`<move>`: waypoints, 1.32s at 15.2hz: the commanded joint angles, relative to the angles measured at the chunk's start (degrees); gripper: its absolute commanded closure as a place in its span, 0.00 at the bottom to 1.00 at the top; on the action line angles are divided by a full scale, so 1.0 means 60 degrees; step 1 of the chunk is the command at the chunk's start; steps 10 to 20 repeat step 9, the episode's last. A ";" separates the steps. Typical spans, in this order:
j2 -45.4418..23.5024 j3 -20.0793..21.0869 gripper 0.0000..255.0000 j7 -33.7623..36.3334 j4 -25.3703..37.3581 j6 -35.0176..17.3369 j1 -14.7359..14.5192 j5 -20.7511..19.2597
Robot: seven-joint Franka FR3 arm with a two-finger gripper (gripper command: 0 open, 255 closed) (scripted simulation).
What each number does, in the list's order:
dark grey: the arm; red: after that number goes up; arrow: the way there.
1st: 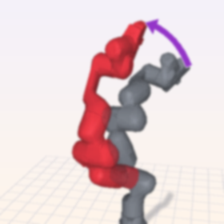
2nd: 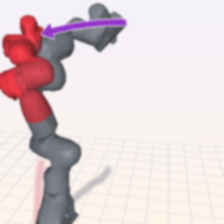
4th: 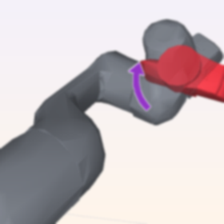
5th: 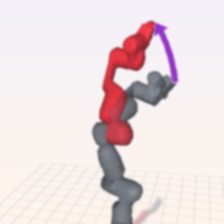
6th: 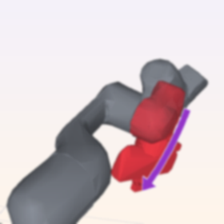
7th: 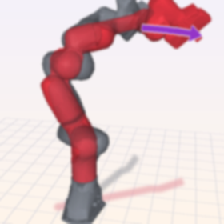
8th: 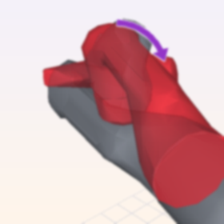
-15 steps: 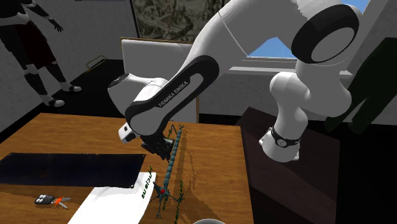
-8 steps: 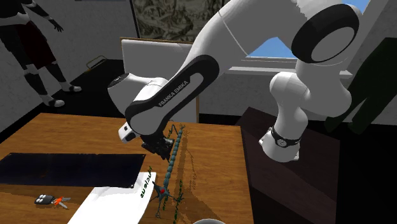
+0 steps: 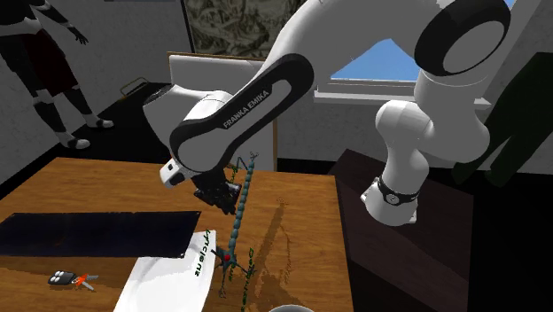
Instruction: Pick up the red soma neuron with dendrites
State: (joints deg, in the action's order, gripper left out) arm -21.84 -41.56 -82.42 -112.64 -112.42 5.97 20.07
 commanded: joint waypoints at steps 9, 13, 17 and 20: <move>0.0645 -0.0240 1.00 0.0390 0.0353 0.0797 -0.0197 -0.0508; 0.0645 -0.0240 1.00 0.0390 0.0353 0.0797 -0.0197 -0.0508; 0.0645 -0.0240 1.00 0.0390 0.0353 0.0797 -0.0197 -0.0508; 0.0645 -0.0240 1.00 0.0390 0.0353 0.0797 -0.0197 -0.0508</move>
